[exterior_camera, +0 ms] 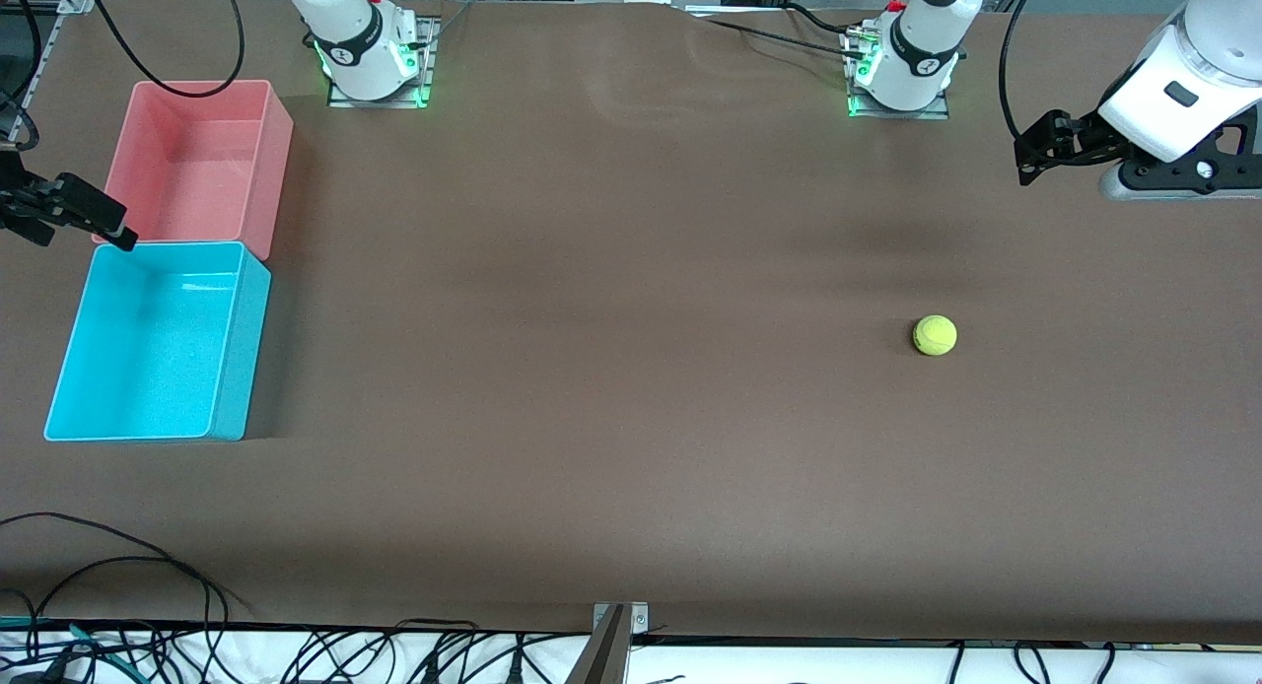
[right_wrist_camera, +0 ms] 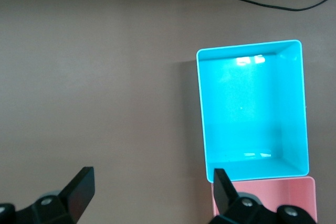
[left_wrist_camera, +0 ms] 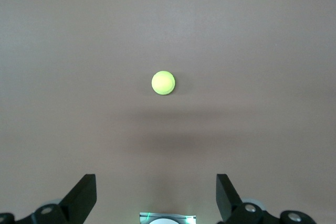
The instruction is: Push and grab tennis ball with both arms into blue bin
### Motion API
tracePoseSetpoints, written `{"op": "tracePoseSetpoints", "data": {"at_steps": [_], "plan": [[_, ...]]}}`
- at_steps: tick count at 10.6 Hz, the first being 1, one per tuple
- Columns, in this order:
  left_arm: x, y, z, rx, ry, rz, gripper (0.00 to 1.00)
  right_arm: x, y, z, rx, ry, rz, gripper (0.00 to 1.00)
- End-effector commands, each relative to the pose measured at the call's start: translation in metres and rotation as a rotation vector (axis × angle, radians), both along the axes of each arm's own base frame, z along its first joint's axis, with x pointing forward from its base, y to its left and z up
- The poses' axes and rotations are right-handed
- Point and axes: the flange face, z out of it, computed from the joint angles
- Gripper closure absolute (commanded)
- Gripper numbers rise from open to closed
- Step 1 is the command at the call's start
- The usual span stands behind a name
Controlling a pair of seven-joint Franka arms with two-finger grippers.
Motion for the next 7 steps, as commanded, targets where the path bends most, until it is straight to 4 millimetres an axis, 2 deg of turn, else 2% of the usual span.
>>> {"op": "tracePoseSetpoints", "data": {"at_steps": [1, 7], "plan": [[0.0021, -0.0059, 0.0062, 0.018, 0.000, -0.004, 0.00, 0.0020, 0.0017, 0.0089, -0.002, -0.022, 0.006, 0.00], [0.0021, -0.0059, 0.0069, 0.018, -0.001, -0.006, 0.00, 0.0091, 0.0001, 0.0025, -0.014, -0.032, -0.001, 0.00]]}}
